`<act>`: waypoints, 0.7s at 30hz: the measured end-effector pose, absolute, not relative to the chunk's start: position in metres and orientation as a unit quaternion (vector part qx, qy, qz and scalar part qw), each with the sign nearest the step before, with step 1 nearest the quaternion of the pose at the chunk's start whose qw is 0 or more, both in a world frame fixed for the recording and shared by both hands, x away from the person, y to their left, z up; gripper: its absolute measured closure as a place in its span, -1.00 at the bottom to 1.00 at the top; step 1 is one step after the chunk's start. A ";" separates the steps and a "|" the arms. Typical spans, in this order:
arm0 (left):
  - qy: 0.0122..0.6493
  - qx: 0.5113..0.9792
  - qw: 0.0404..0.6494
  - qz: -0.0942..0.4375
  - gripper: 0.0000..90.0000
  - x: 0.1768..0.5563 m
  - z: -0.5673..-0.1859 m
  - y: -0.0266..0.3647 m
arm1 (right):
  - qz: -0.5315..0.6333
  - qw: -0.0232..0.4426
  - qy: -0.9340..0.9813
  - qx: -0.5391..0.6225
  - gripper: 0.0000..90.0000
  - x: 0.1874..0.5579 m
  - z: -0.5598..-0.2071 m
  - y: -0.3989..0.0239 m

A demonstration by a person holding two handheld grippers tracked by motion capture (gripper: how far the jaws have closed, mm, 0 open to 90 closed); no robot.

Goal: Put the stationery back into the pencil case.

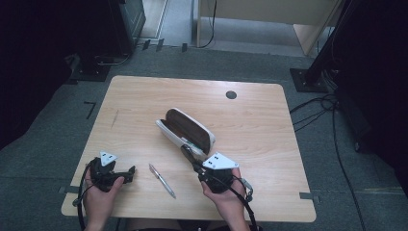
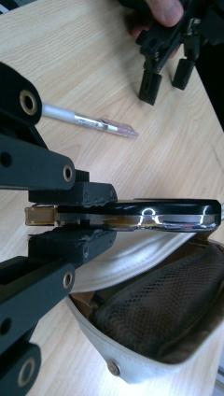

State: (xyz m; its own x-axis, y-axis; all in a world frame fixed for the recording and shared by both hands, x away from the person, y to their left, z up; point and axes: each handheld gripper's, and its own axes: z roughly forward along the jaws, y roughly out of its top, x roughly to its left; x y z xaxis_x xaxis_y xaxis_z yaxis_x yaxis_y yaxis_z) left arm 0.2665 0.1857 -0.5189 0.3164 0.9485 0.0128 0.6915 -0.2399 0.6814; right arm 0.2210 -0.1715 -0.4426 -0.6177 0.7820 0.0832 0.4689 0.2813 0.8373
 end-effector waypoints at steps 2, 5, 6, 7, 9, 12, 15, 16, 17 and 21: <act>0.542 0.757 0.293 0.219 -1.00 0.267 -0.519 0.186 | 0.448 0.176 0.780 0.401 0.75 0.222 -0.440 -0.173; 0.542 0.756 0.294 0.219 -1.00 0.267 -0.519 0.186 | 0.453 0.174 0.777 0.401 0.75 0.224 -0.436 -0.175; 0.542 0.756 0.294 0.219 -1.00 0.267 -0.519 0.186 | 0.454 0.175 0.776 0.402 0.75 0.225 -0.434 -0.176; 0.542 0.756 0.294 0.219 -1.00 0.267 -0.519 0.186 | 0.455 0.177 0.775 0.401 0.75 0.225 -0.433 -0.176; 0.542 0.756 0.294 0.219 -1.00 0.267 -0.519 0.186 | 0.458 0.177 0.773 0.402 0.75 0.227 -0.430 -0.177; 0.542 0.756 0.294 0.219 -1.00 0.267 -0.519 0.186 | 0.459 0.182 0.772 0.400 0.75 0.230 -0.426 -0.179; 0.542 0.756 0.294 0.219 -1.00 0.267 -0.519 0.186 | 0.460 0.186 0.771 0.398 0.75 0.233 -0.420 -0.180; 0.542 0.756 0.294 0.219 -1.00 0.267 -0.519 0.186 | 0.460 0.188 0.771 0.398 0.75 0.234 -0.418 -0.181; 0.542 0.756 0.294 0.219 -1.00 0.267 -0.519 0.186 | 0.461 0.190 0.770 0.398 0.75 0.235 -0.416 -0.181; 0.542 0.756 0.294 0.219 -1.00 0.267 -0.519 0.186 | 0.462 0.197 0.769 0.395 0.75 0.240 -0.410 -0.184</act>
State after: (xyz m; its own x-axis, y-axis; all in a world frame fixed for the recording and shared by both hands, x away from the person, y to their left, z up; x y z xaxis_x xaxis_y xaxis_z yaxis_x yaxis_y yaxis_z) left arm 0.2665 0.1857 -0.5189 0.3164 0.9485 0.0127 0.6914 -0.2398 0.6816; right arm 0.2404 -0.1836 -0.4099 -0.6106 0.7895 0.0624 0.4257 0.2608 0.8664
